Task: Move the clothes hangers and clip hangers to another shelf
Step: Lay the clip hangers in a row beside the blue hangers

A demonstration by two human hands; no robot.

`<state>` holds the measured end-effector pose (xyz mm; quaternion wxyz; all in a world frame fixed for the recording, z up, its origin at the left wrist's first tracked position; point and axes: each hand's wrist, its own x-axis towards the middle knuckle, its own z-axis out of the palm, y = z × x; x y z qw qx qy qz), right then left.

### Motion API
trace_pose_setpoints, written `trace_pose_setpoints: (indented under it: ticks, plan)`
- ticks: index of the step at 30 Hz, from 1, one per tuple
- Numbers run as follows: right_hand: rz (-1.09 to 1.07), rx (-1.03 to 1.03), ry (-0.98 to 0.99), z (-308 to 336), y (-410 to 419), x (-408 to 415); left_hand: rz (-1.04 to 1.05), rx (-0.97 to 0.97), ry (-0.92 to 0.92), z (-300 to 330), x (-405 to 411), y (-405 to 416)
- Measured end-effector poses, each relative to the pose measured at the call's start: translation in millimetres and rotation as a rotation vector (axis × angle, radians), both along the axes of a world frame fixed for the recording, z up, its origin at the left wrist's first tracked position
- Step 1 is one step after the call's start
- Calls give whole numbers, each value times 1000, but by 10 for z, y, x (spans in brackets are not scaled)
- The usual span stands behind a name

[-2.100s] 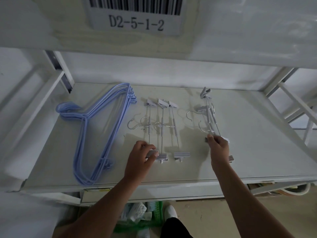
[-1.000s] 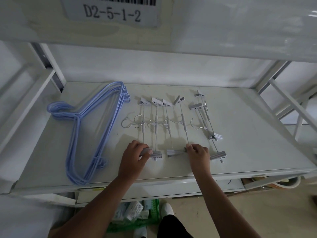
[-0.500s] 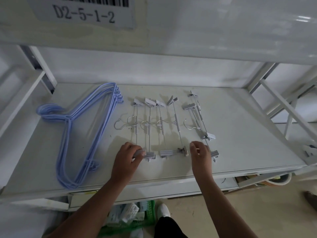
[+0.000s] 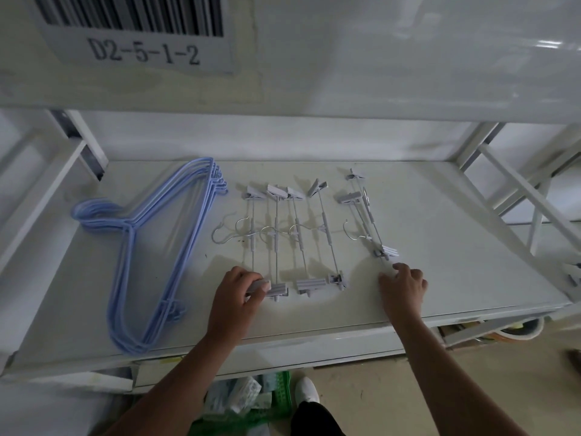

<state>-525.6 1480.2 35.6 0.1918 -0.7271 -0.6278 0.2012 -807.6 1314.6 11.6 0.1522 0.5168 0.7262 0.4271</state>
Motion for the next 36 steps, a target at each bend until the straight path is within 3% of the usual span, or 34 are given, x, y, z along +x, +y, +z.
trace_pose_setpoints:
  ticks: [19, 24, 32, 36]
  plan:
    - [-79, 37, -61, -34, 373, 177, -8, -1, 23, -4, -7, 24]
    - [-25, 132, -14, -14, 66, -58, -1, 3, 26, 1, -1, 20]
    - [60, 103, 186, 59, -62, -361, 5, -7, 32, 6, 6, 13]
    - [138, 130, 163, 71, -67, -403, 13, -12, 29, 4, 1, 12]
